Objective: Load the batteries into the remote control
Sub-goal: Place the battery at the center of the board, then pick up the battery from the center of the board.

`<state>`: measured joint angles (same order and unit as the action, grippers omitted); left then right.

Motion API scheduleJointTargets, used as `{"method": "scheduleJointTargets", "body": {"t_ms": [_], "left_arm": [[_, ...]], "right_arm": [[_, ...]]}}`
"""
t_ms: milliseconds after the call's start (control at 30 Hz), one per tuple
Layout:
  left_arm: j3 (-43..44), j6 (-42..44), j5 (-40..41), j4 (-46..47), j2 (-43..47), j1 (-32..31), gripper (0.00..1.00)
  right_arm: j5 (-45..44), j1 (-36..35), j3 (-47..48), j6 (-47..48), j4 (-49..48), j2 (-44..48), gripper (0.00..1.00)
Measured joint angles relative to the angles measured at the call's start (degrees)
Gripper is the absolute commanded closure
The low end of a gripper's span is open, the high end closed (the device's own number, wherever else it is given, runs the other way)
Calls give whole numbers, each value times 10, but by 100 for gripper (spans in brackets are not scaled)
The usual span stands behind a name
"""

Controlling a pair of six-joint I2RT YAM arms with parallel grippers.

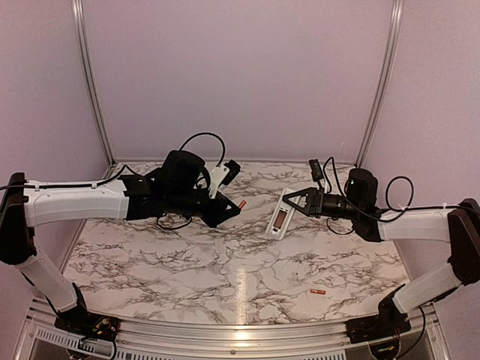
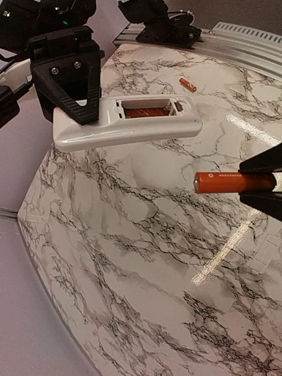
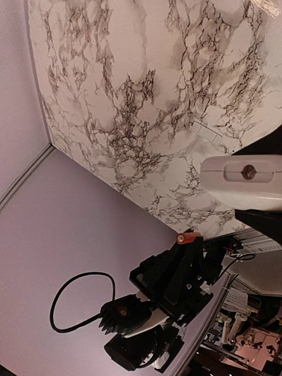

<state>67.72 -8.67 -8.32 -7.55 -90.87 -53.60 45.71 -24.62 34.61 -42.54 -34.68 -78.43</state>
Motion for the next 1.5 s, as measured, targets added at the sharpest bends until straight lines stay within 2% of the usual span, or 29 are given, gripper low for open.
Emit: {"method": "scheduleJointTargets", "body": {"t_ms": [433, 767, 833, 933, 1033, 1200, 1500], "left_arm": [[-23, -25, 46, -283, -52, 0, 100], [-52, -39, 76, -336, -107, 0, 97], [-52, -40, 78, -334, -112, 0, 93], [-51, -41, 81, -334, -116, 0, 77], [-46, -40, 84, -336, -126, -1, 72], [-27, -34, 89, -344, -140, -1, 73], [13, -19, 92, -362, -170, -1, 89]], "right_arm": [[-15, 0, 19, 12, 34, 5, 100], [-14, 0, 19, 22, 48, 4, 100], [-14, 0, 19, 22, 50, 4, 100], [-12, 1, 19, 23, 52, 4, 100], [-10, 3, 19, 25, 54, 3, 100], [-8, 10, 19, 26, 55, 3, 100], [1, 18, 19, 31, 57, 3, 100]]}}
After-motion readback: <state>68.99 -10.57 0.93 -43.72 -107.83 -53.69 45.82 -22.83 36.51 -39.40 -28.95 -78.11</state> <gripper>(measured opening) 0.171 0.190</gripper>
